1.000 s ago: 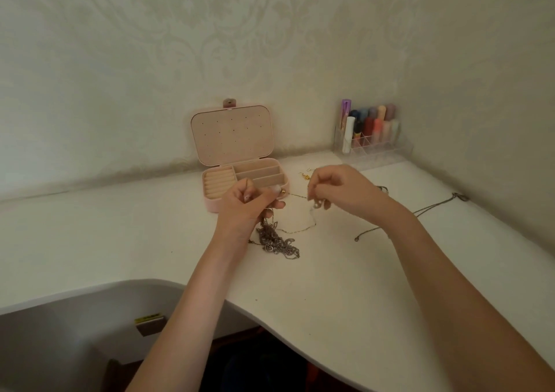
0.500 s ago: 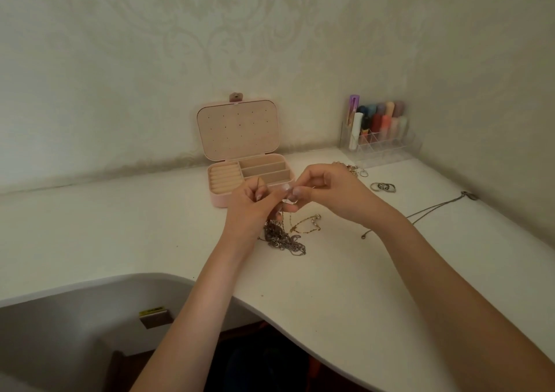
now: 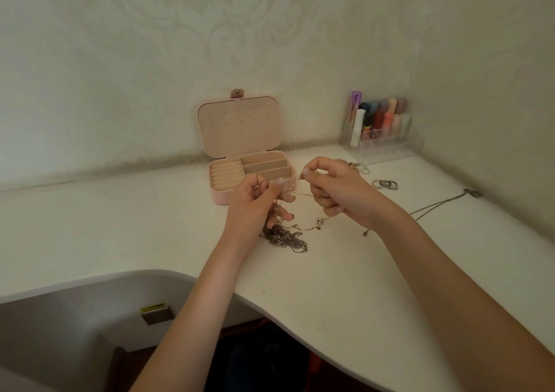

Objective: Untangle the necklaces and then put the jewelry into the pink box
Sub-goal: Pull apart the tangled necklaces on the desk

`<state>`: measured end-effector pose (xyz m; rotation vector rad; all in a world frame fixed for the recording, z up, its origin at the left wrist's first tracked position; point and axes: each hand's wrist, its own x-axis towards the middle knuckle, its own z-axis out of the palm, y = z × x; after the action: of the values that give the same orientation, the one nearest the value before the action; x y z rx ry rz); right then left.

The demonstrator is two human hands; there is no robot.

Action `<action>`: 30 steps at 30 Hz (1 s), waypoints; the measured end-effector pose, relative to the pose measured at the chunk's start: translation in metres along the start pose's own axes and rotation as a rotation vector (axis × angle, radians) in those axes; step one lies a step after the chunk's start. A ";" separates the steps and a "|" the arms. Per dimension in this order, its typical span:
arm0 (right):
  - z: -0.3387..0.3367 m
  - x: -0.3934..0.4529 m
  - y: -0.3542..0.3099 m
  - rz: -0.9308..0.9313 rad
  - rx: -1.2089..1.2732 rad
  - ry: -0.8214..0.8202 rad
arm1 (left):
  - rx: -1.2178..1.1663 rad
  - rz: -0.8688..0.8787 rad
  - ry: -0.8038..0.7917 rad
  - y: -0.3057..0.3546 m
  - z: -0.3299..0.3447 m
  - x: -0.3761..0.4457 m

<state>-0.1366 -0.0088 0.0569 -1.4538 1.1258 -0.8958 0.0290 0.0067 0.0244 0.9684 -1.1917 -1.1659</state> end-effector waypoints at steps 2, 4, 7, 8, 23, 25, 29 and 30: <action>0.000 0.001 0.001 -0.001 -0.085 0.024 | 0.024 0.006 -0.005 0.000 0.000 0.000; 0.000 0.001 0.002 -0.010 -0.144 0.044 | 0.058 0.017 -0.008 -0.002 0.000 -0.001; 0.000 0.000 0.000 -0.007 -0.193 0.045 | 0.108 0.060 0.021 -0.004 -0.002 0.000; -0.001 -0.001 -0.001 -0.003 -0.204 0.033 | 0.121 0.081 0.040 -0.004 -0.003 0.000; -0.011 -0.006 -0.003 -0.087 -0.108 -0.127 | 0.152 0.110 0.051 -0.005 -0.002 0.001; -0.011 -0.007 -0.005 -0.089 -0.040 -0.133 | 0.160 0.105 0.059 -0.006 -0.004 0.000; -0.012 -0.003 -0.003 -0.096 -0.093 0.031 | 0.144 0.063 0.069 -0.004 -0.005 0.000; -0.012 -0.002 0.000 -0.119 -0.175 0.092 | 0.140 0.049 0.068 -0.003 -0.005 0.001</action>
<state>-0.1479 -0.0104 0.0591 -1.6514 1.2207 -0.9752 0.0335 0.0055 0.0207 1.0693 -1.2483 -1.0134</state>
